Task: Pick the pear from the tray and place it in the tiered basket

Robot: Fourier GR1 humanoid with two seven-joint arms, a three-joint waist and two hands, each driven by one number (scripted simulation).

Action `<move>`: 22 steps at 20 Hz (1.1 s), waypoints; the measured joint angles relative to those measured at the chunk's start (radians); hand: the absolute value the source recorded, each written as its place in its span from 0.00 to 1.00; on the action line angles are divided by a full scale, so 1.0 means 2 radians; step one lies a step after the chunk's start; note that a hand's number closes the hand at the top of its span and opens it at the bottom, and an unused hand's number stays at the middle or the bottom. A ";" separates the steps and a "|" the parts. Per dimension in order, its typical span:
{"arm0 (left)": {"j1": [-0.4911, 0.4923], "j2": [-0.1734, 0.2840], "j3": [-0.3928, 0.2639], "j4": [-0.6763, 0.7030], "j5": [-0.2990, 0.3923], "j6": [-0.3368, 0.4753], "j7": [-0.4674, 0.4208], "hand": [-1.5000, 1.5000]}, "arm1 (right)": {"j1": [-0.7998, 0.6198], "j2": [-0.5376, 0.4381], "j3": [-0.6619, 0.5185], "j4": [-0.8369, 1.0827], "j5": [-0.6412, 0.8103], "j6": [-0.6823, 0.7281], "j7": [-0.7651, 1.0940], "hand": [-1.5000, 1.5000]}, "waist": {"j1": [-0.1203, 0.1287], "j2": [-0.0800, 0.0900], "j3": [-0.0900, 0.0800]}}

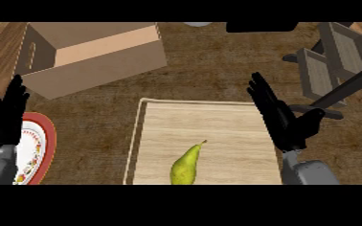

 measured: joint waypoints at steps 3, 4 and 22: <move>-0.001 -0.010 -0.012 -0.032 -0.006 0.000 -0.015 0.50 | 0.014 0.014 -0.016 -0.039 -0.008 -0.016 -0.028 1.00 | -0.004 0.005 -0.008; -0.004 -0.021 -0.020 -0.041 -0.009 0.000 -0.027 0.50 | 0.015 0.018 -0.027 -0.054 -0.015 -0.019 -0.041 1.00 | -0.009 0.005 -0.010; -0.014 -0.132 -0.134 -0.114 -0.052 0.011 -0.085 0.50 | 0.286 -0.009 0.005 -0.287 -0.051 0.060 -0.183 0.00 | -0.017 0.009 -0.017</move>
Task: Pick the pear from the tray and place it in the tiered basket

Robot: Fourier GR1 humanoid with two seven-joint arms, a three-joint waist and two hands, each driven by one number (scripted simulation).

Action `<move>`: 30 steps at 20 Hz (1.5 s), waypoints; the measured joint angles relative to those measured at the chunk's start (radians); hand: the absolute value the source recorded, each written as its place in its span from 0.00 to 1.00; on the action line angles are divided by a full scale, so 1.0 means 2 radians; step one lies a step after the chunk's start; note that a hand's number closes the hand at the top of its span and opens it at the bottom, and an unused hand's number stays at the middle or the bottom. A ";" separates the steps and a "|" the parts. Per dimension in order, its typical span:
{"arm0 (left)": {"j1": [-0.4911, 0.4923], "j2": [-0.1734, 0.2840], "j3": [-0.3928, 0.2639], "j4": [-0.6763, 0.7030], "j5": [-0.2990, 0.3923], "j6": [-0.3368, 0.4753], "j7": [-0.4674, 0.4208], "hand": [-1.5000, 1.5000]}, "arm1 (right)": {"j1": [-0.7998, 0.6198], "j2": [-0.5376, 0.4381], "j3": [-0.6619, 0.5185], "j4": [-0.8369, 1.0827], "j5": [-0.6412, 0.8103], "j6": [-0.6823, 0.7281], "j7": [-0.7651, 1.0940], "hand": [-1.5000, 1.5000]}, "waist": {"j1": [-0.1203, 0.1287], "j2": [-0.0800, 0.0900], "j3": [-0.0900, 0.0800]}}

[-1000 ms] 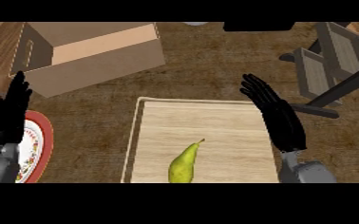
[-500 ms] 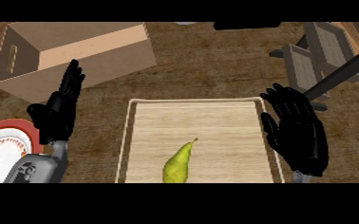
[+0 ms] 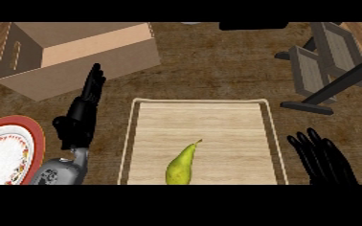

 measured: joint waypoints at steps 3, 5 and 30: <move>0.003 -0.003 -0.003 -0.002 -0.004 0.003 -0.001 0.50 | 0.026 -0.067 -0.015 -0.042 0.073 0.000 0.028 0.00 | -0.002 -0.001 -0.002; 0.001 -0.002 -0.003 -0.001 -0.006 0.003 0.000 0.50 | 0.034 -0.109 -0.026 -0.073 0.124 -0.003 0.055 0.00 | -0.002 0.000 -0.003; -0.023 -0.018 -0.021 0.004 -0.020 -0.006 0.008 0.50 | -0.200 -0.295 0.118 -0.193 0.269 0.024 0.600 0.00 | 0.034 0.005 -0.005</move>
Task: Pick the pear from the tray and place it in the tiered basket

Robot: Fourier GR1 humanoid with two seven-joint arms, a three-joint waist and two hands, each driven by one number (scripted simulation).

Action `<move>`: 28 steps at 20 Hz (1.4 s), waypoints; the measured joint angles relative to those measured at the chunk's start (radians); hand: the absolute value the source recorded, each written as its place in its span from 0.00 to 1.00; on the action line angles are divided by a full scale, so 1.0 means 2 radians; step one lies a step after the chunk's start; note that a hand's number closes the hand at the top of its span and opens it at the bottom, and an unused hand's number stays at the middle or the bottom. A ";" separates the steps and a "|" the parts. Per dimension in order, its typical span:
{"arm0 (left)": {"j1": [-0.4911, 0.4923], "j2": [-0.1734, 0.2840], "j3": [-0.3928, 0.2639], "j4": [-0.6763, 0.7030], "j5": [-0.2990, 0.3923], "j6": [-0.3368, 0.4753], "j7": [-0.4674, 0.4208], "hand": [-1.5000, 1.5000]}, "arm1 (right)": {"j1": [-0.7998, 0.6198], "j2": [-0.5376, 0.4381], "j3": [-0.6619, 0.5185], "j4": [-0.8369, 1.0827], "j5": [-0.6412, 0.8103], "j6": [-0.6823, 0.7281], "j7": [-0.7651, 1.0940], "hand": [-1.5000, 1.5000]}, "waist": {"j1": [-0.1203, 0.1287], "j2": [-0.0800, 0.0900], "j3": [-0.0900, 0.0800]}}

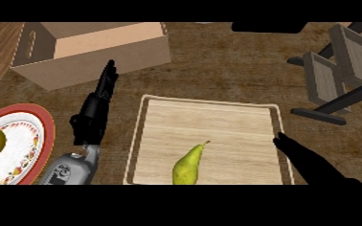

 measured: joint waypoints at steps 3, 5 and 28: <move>-0.003 -0.001 0.003 0.006 0.000 -0.002 -0.003 0.50 | -0.051 0.012 0.042 0.002 -0.002 0.006 0.058 0.00 | -0.002 -0.001 0.000; -0.005 -0.006 0.002 0.011 -0.003 0.002 -0.002 0.50 | -0.085 0.023 0.068 0.006 -0.002 0.009 0.082 0.00 | -0.003 -0.001 0.001; 0.015 -0.013 0.016 0.016 -0.006 -0.004 -0.019 0.50 | -0.282 0.162 0.243 0.114 0.119 0.042 0.166 0.00 | -0.018 -0.004 0.003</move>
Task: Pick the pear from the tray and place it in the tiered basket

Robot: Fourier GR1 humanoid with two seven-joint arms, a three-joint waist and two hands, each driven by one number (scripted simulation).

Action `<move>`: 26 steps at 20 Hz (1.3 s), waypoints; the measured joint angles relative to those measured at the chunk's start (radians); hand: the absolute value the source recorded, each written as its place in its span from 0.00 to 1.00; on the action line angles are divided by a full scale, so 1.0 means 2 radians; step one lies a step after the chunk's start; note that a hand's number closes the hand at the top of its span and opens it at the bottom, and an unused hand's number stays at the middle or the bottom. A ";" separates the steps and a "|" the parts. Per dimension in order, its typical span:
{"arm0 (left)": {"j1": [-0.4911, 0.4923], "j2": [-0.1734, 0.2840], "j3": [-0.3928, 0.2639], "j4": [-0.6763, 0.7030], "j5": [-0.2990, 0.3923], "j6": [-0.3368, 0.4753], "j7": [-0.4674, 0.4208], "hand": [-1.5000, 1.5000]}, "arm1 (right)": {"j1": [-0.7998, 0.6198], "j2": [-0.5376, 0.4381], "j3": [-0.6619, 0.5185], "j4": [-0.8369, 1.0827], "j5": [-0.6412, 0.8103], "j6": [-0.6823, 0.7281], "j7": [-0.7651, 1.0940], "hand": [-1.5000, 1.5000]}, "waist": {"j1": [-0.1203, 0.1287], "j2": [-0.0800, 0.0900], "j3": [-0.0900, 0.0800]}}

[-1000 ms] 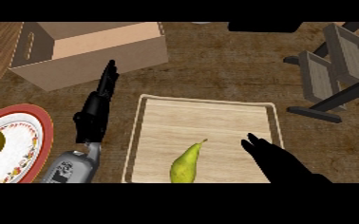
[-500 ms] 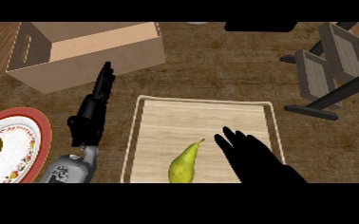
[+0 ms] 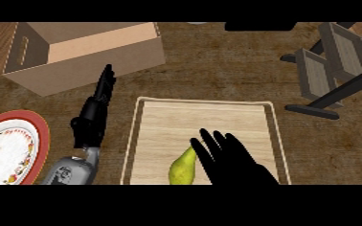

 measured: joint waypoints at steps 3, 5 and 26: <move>-0.003 0.004 0.005 -0.010 0.001 -0.003 0.011 0.50 | -0.002 0.013 0.006 0.023 0.019 0.007 -0.002 0.00 | 0.000 0.000 0.000; -0.001 0.006 0.007 -0.016 0.001 -0.003 0.015 0.50 | 0.001 0.017 0.003 0.031 0.028 0.011 -0.002 0.00 | 0.000 0.000 0.001; -0.005 -0.001 0.029 -0.005 -0.002 -0.025 0.006 0.50 | 0.091 0.109 -0.010 0.107 0.124 0.026 -0.044 0.00 | 0.001 0.003 0.002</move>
